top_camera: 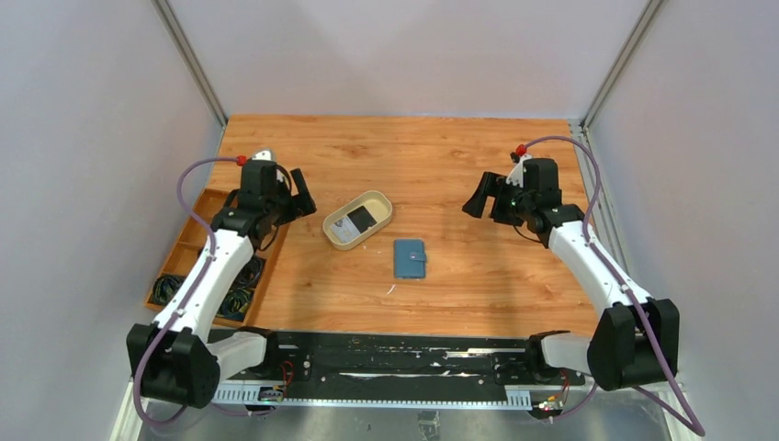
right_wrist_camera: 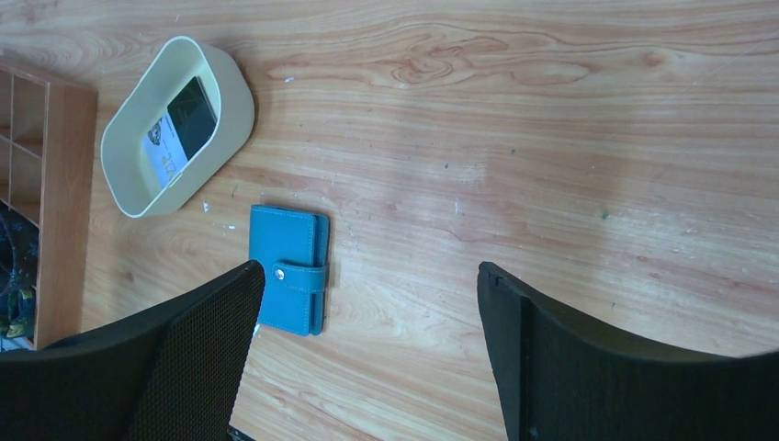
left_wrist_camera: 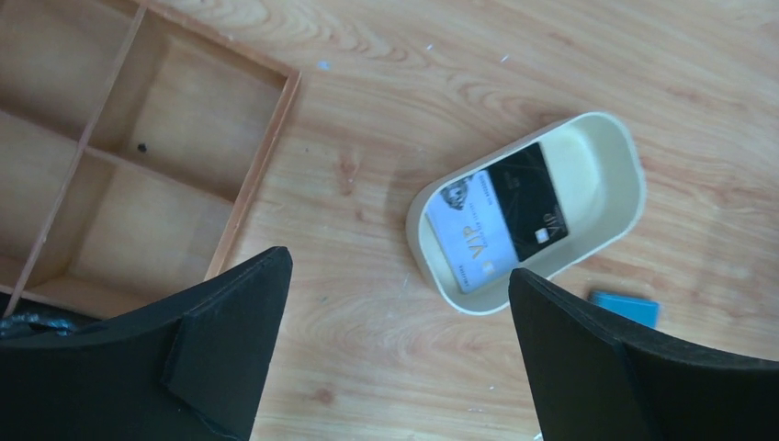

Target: Take the credit cards out of the card holder

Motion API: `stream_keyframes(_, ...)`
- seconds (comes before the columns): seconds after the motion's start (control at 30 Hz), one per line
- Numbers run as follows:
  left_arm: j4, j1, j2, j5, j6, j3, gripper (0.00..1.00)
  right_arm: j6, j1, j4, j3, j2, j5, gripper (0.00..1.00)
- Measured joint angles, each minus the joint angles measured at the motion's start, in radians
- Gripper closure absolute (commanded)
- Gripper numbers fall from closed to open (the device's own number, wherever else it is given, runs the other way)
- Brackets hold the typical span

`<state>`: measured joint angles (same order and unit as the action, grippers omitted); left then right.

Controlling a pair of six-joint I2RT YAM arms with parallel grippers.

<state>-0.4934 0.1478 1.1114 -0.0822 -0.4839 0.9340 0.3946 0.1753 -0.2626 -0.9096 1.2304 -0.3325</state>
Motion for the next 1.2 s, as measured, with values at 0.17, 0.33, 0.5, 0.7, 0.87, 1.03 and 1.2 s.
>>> stream_keyframes(0.17,-0.037,0.026,0.098,-0.055,-0.022,0.0,0.0,-0.002,0.0,0.0,0.0,0.014,-0.016,0.11)
stream_keyframes(0.33,-0.037,0.028,0.171,-0.061,-0.069,0.0,0.0,-0.013,0.0,0.0,0.0,0.014,-0.006,0.11)
stream_keyframes(0.5,-0.027,0.043,0.2,-0.087,-0.131,-0.016,0.0,-0.018,0.0,-0.001,0.0,0.014,0.002,0.11)
stream_keyframes(0.7,-0.037,0.073,0.172,-0.123,-0.209,-0.002,0.0,-0.021,0.0,-0.002,0.0,0.014,0.004,0.12)
stream_keyframes(0.87,-0.042,0.08,0.171,-0.132,-0.231,0.018,0.0,-0.021,0.0,-0.008,0.0,0.02,0.004,0.12)
stream_keyframes(1.03,-0.05,0.079,0.158,-0.138,-0.243,-0.006,0.0,-0.023,0.0,-0.018,0.0,0.02,0.011,0.12)
stream_keyframes(1.2,-0.048,0.079,0.163,-0.126,-0.274,-0.06,0.12,-0.023,0.0,-0.019,0.0,0.02,0.011,0.12)
